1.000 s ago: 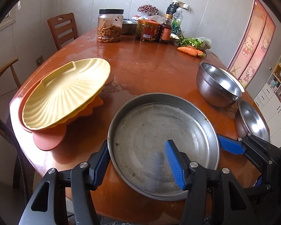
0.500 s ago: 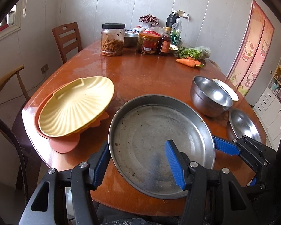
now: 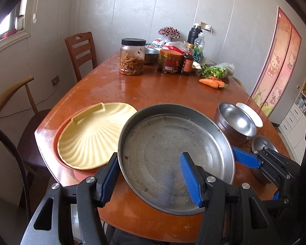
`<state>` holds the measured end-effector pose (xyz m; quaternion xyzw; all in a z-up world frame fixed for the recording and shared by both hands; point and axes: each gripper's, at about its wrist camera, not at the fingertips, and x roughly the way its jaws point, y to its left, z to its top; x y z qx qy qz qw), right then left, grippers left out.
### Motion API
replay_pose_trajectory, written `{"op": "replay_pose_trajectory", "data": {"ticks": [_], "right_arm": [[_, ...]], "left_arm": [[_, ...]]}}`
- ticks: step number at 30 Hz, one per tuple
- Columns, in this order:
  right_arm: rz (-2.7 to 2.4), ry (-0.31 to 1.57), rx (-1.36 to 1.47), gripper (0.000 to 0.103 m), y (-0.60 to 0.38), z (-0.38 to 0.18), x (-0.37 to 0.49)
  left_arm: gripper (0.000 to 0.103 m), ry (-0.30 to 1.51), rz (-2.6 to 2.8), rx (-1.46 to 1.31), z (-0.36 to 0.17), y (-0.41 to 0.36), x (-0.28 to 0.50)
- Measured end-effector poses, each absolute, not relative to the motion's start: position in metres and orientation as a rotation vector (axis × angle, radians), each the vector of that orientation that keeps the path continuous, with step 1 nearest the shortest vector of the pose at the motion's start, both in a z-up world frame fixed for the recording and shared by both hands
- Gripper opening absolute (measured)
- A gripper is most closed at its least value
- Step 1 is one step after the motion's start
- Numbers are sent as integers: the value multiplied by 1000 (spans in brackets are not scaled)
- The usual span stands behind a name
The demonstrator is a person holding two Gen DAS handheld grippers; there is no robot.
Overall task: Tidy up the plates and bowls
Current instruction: 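Carry the grey pan over and lower it onto the yellow plate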
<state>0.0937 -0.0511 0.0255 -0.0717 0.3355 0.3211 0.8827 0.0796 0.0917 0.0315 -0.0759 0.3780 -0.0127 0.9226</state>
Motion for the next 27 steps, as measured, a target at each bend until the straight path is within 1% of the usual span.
{"op": "replay_pose_trajectory", "data": {"ticks": [14, 19, 27], "right_arm": [[741, 626, -201, 63, 19, 58, 133], [754, 631, -221, 63, 43, 54, 145], [778, 688, -257, 63, 74, 28, 164]], "left_arm": [[59, 705, 60, -173, 63, 158, 99], [59, 713, 87, -187, 56, 176, 107], [59, 764, 108, -253, 25, 204, 123]]}}
